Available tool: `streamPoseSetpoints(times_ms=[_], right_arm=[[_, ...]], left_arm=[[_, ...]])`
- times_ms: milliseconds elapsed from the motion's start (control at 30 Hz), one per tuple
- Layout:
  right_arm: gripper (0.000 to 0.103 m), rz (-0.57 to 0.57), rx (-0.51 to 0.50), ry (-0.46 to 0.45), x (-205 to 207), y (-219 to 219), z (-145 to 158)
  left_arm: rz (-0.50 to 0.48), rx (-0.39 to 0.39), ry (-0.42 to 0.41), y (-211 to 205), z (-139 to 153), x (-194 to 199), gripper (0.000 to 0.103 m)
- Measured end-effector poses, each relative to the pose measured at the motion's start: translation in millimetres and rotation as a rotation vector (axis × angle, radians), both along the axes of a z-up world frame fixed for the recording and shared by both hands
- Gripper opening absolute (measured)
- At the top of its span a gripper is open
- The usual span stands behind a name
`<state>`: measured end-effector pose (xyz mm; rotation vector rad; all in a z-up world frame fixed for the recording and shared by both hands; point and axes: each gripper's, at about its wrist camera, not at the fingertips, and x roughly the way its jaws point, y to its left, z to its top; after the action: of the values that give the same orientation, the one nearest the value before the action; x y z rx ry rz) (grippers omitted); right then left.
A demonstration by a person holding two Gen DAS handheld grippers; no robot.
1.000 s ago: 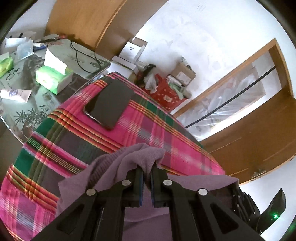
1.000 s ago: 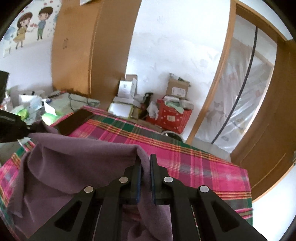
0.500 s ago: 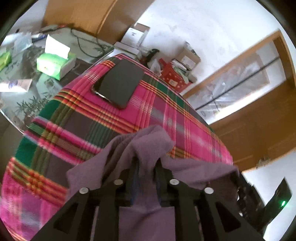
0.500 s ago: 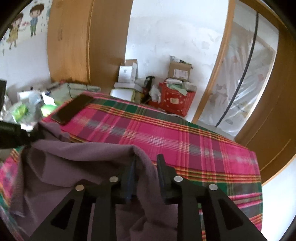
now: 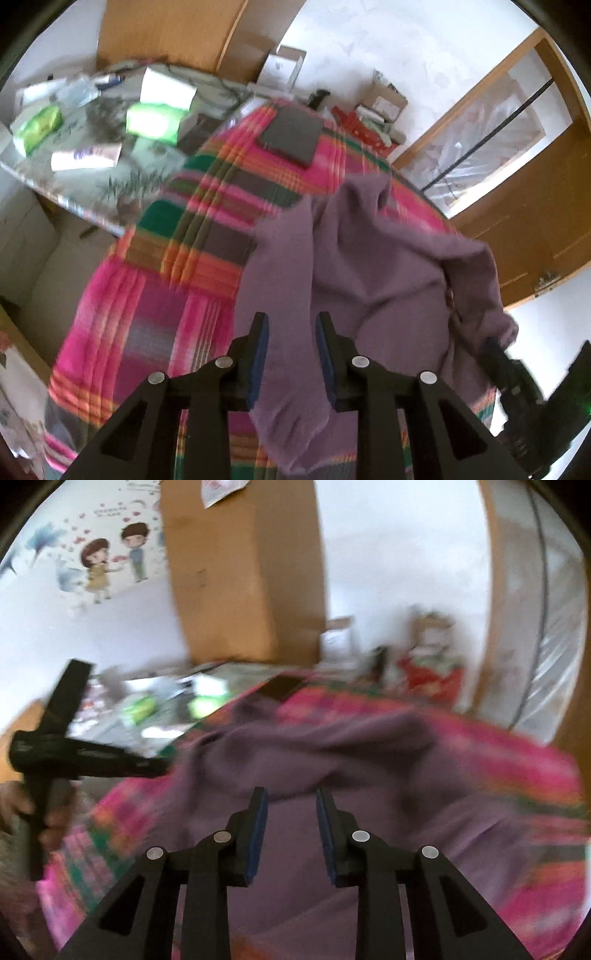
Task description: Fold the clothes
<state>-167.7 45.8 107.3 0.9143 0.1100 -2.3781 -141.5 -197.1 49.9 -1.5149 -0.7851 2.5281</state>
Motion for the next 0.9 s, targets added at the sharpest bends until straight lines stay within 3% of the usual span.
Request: streamPoseSetpoints(times_ms=[67,200,367,600,900], right_arm=[[0.028,0.056,0.011,-0.022,12.6,-15.8,-17.1],[0.028,0.105,0.050,-0.039,34.2,-26.1,-41.4],[0.043,0.062,0.117,-0.025,49.7,-15.9,-59.2],[0.044,0.013,0.250,0.066,75.7,16.6,-68.8],[0.044,0.004,0.422,0.182,80.5,34.2,-82.0]], left_arm=[[-0.009,-0.011,0.014,1.5,-0.8,17.4,0.027],[-0.033,-0.155,0.087,13.5,5.8,51.7,0.030],[-0.149,-0.206,0.082,41.4,0.7,74.7,0.031],[-0.172,-0.326,0.019,63.0,-18.1,75.3,0.031],[-0.136,-0.384,-0.007,65.9,-30.2,63.5,0.031]])
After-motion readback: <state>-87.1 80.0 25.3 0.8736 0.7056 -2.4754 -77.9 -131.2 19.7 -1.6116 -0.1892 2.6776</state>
